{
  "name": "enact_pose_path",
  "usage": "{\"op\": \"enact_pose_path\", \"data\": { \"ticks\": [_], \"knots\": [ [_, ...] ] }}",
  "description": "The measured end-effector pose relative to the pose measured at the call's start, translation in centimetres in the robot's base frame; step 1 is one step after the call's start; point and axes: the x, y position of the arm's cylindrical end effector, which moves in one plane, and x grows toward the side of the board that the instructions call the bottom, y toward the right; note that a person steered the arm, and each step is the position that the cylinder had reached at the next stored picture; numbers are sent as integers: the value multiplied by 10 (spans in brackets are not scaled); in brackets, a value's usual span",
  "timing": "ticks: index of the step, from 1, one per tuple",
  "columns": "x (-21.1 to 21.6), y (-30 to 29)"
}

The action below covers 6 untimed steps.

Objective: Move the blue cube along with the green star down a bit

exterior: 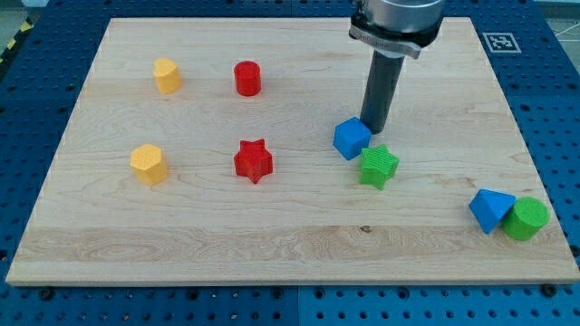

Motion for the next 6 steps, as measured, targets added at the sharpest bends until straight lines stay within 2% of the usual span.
{"op": "enact_pose_path", "data": {
  "ticks": [1, 3, 6],
  "knots": [
    [-41, -16],
    [-26, -38],
    [82, -4]
  ]
}}
